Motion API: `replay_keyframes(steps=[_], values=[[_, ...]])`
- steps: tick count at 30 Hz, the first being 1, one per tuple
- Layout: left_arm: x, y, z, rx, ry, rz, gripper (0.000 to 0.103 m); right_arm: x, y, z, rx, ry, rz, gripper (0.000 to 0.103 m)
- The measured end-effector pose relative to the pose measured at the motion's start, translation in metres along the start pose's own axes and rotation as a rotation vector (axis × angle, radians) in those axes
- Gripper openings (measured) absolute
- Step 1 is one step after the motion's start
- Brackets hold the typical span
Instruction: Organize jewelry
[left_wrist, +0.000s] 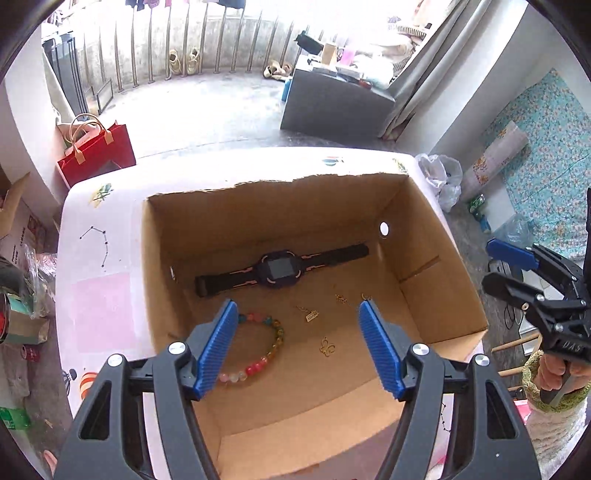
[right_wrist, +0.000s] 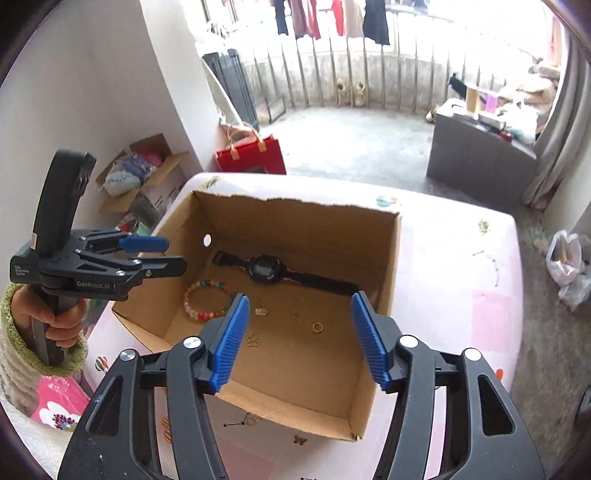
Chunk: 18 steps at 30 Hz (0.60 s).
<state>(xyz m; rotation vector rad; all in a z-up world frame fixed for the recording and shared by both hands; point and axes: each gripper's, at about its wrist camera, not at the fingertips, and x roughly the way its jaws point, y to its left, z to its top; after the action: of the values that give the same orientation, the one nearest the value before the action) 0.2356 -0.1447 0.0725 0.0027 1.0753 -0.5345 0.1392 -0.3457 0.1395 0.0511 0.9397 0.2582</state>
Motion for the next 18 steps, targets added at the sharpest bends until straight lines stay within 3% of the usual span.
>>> replay_keyframes(steps=[2, 6, 9, 14, 18], values=[[-0.021, 0.003, -0.016, 0.000, -0.058, 0.006, 0.067, -0.028, 0.005, -0.008, -0.013, -0.081, -0.039, 0.078], [-0.057, 0.005, -0.059, 0.023, -0.160, 0.034, 0.076, -0.069, 0.016, -0.031, -0.011, -0.194, -0.107, 0.089], [-0.065, 0.002, -0.094, 0.050, -0.178, 0.058, 0.083, -0.082, 0.020, -0.056, 0.028, -0.215, -0.142, 0.095], [-0.041, -0.005, -0.149, 0.092, -0.125, 0.129, 0.088, -0.064, 0.027, -0.105, 0.099, -0.140, -0.199, 0.095], [0.000, -0.006, -0.185, 0.101, -0.031, 0.177, 0.088, -0.021, 0.035, -0.150, 0.192, 0.003, -0.206, 0.095]])
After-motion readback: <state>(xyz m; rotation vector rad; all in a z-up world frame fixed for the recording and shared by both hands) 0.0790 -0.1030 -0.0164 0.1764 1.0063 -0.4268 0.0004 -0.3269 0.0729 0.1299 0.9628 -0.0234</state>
